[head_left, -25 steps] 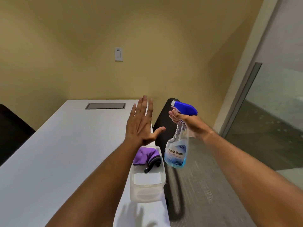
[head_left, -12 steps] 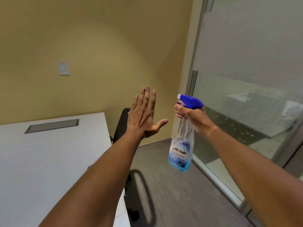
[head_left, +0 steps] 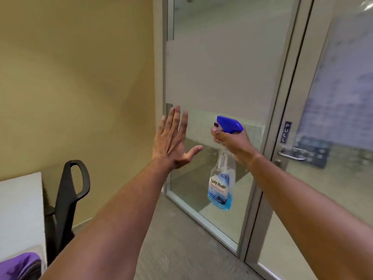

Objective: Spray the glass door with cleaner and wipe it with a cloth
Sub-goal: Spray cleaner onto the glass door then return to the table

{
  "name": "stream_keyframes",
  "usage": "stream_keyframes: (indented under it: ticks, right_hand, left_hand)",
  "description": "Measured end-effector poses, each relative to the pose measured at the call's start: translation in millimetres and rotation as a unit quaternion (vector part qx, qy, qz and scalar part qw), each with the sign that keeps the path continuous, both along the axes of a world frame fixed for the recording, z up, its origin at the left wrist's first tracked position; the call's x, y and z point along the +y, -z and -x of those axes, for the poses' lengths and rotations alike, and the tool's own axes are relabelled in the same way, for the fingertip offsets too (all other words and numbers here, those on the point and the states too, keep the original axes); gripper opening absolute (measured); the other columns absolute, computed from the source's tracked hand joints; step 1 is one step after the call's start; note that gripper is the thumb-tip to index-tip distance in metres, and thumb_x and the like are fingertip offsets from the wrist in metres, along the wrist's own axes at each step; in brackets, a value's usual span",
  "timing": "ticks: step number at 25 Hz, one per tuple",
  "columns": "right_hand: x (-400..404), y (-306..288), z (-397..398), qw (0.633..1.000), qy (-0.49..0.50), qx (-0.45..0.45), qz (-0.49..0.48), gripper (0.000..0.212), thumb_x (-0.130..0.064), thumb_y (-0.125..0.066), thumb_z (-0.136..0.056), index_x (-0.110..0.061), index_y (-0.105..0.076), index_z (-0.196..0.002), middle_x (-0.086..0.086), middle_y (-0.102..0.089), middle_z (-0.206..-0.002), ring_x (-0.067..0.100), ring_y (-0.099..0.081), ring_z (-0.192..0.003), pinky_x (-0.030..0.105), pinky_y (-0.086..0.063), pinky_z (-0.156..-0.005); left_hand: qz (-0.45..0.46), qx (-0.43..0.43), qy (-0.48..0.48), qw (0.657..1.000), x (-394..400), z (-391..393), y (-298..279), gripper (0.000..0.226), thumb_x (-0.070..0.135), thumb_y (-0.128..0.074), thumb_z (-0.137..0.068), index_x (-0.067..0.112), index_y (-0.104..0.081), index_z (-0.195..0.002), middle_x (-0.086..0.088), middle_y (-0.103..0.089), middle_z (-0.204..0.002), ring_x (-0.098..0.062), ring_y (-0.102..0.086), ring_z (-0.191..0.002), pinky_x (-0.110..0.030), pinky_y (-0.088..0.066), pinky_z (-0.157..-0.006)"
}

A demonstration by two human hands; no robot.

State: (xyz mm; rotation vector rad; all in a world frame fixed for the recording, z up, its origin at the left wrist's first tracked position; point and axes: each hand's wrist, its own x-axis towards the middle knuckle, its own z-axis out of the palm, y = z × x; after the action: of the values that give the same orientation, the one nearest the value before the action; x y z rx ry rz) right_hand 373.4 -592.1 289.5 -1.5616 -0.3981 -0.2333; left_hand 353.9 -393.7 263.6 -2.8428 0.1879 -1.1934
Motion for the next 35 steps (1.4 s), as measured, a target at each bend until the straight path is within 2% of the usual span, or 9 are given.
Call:
stream_keyframes:
  ticks: [4,7,11,16,22,26,28,32,35]
  right_hand:
    - [-80,-13,-14,0.997,0.078,-0.011,-0.010,0.017,-0.013,-0.075,-0.084,-0.021,-0.061,-0.089,0.027,-0.066,-0.111,0.035,-0.066,-0.106,0.048,-0.053,-0.097]
    - [-135,-16,-31,0.989,0.146,-0.016,-0.016,0.021,-0.018,-0.078,-0.082,-0.021,-0.059,-0.091,0.012,-0.064,-0.098,0.022,-0.064,-0.091,0.048,-0.054,-0.095]
    - [-202,-21,-56,0.973,0.229,-0.022,-0.007,0.040,-0.031,-0.081,-0.075,-0.010,-0.061,-0.103,0.007,-0.060,-0.086,0.018,-0.060,-0.079,0.051,-0.056,-0.089]
    - [-276,-36,-96,0.949,0.311,-0.049,-0.011,0.019,-0.017,-0.076,-0.084,-0.009,-0.061,-0.092,0.011,-0.055,-0.083,0.020,-0.055,-0.078,0.044,-0.056,-0.082]
    - [-361,-65,-149,0.909,0.412,-0.053,-0.008,0.034,-0.023,-0.077,-0.082,-0.003,-0.061,-0.105,0.008,-0.058,-0.084,0.017,-0.060,-0.078,0.031,-0.058,-0.074]
    - [-409,-94,-170,0.885,0.459,-0.076,-0.024,0.020,-0.021,-0.076,-0.082,-0.011,-0.061,-0.091,0.005,-0.056,-0.077,0.015,-0.057,-0.072,0.030,-0.053,-0.070]
    - [-434,-110,-181,0.876,0.473,-0.087,-0.023,0.023,-0.021,-0.077,-0.081,-0.010,-0.061,-0.094,0.006,-0.058,-0.080,0.016,-0.058,-0.073,0.030,-0.054,-0.068]
    - [-489,-144,-207,0.861,0.498,-0.095,-0.043,0.059,-0.031,-0.082,-0.071,-0.007,-0.056,-0.117,0.008,-0.062,-0.095,0.019,-0.064,-0.085,0.029,-0.059,-0.065]
    - [-519,-171,-222,0.864,0.490,-0.098,-0.060,0.064,-0.030,-0.084,-0.070,-0.013,-0.051,-0.123,0.010,-0.065,-0.110,0.020,-0.067,-0.095,0.035,-0.061,-0.076]
  left_hand:
    - [-0.009,-0.003,0.052,0.999,-80,-40,-12,0.108,0.081,-0.018,-0.079,0.010,0.019,-0.152,-0.016,0.022,-0.160,-0.029,0.018,-0.149,-0.048,0.000,-0.123]
    - [-0.015,-0.007,0.106,0.994,-137,-74,-21,0.108,0.079,-0.022,-0.080,0.010,0.019,-0.152,-0.016,0.020,-0.160,-0.029,0.017,-0.149,-0.049,-0.002,-0.122]
    - [-0.019,-0.023,0.171,0.985,-209,-127,-29,0.108,0.080,-0.017,-0.077,0.010,0.017,-0.152,-0.016,0.019,-0.161,-0.029,0.016,-0.150,-0.048,0.000,-0.123]
    - [-0.001,-0.038,0.248,0.968,-292,-203,-38,0.111,0.082,-0.016,-0.075,0.010,0.014,-0.153,-0.016,0.018,-0.161,-0.029,0.015,-0.150,-0.048,-0.001,-0.123]
    - [-0.008,-0.058,0.327,0.943,-383,-280,-70,0.109,0.080,-0.023,-0.078,0.011,0.014,-0.153,-0.016,0.017,-0.161,-0.028,0.016,-0.150,-0.049,-0.004,-0.122]
    - [-0.005,-0.094,0.371,0.924,-437,-310,-98,0.107,0.078,-0.026,-0.080,0.010,0.010,-0.154,-0.017,0.013,-0.162,-0.030,0.012,-0.150,-0.048,-0.003,-0.123]
    - [-0.002,-0.114,0.380,0.918,-462,-323,-114,0.106,0.078,-0.027,-0.080,0.010,0.009,-0.154,-0.017,0.012,-0.162,-0.030,0.011,-0.150,-0.048,-0.003,-0.122]
    - [0.017,-0.147,0.378,0.914,-510,-343,-143,0.106,0.078,-0.026,-0.080,0.010,0.008,-0.154,-0.017,0.010,-0.162,-0.030,0.010,-0.151,-0.048,-0.002,-0.123]
    - [0.028,-0.168,0.371,0.913,-538,-354,-163,0.106,0.078,-0.027,-0.081,0.010,0.009,-0.154,-0.017,0.011,-0.162,-0.030,0.011,-0.150,-0.047,-0.001,-0.123]
